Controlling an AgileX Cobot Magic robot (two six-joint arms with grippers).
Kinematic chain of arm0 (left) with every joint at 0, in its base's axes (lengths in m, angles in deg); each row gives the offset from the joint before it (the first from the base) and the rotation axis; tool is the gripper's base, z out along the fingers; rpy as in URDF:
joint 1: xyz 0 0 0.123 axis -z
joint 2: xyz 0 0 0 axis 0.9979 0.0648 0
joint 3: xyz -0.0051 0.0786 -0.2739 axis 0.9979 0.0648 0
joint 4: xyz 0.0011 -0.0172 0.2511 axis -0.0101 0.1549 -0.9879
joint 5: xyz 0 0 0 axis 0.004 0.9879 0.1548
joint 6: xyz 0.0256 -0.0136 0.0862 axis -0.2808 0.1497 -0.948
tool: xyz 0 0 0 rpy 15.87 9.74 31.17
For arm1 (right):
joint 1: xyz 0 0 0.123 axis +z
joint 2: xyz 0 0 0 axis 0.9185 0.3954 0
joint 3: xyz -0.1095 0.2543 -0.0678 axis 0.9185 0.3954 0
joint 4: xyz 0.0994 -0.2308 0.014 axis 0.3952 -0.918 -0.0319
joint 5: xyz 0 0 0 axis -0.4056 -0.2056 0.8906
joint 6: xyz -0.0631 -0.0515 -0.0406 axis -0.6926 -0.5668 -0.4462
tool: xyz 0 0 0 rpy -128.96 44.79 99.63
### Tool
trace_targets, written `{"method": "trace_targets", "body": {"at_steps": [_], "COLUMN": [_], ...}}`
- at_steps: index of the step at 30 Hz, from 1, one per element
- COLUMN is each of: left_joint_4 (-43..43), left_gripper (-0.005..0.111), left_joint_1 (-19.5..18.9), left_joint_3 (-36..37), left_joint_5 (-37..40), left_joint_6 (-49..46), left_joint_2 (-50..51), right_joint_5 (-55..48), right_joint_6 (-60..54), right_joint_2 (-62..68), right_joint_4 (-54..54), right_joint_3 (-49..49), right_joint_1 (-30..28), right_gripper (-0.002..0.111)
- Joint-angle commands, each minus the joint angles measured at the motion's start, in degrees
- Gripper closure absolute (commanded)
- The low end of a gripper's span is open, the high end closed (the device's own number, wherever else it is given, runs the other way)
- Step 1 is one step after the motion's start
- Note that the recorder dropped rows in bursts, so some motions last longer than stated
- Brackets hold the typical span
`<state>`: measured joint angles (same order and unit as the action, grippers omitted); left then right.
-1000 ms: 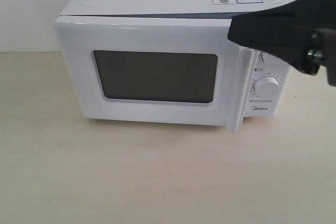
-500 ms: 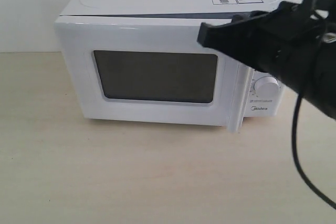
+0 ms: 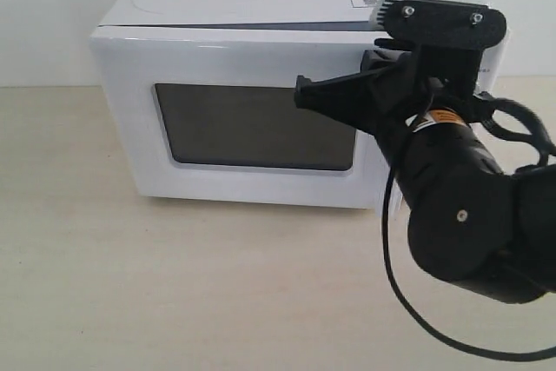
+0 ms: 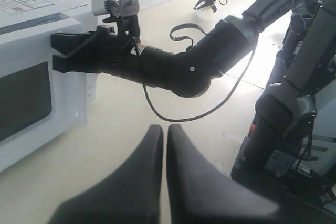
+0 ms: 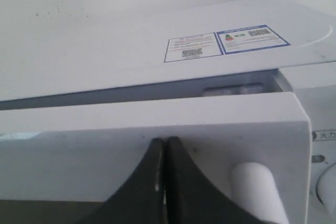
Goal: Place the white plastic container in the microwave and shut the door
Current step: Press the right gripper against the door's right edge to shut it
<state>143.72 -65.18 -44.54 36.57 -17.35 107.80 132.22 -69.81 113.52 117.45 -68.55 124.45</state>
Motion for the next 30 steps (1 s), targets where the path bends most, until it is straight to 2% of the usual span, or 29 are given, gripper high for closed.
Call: {"method": "trace_targets", "body": {"at_steps": [1, 8, 18, 30], "left_joint_4": [0.5, 0.5, 0.5, 0.5], "left_gripper": [0.102, 0.102, 0.102, 0.102], "left_joint_1": [0.1, 0.1, 0.1, 0.1], "left_joint_3": [0.4, 0.4, 0.4, 0.4], "left_joint_5": [0.0, -0.1, -0.4, -2.1], "left_joint_6": [0.3, 0.3, 0.3, 0.2], "left_joint_2": [-0.3, -0.3, -0.3, -0.3], "right_joint_5": [1.3, 1.6, 3.3, 3.4], "right_joint_6": [-0.9, -4.3, -4.3, -4.8], "right_joint_2": [4.1, 8.3, 8.7, 8.4], "right_joint_4": [-1.0, -0.5, 0.4, 0.8], "right_joint_3": [-3.9, -8.0, -8.1, -7.9], "right_joint_1": [-0.1, -0.1, -2.8, -1.9], "right_gripper": [0.108, 0.108, 0.108, 0.108]}}
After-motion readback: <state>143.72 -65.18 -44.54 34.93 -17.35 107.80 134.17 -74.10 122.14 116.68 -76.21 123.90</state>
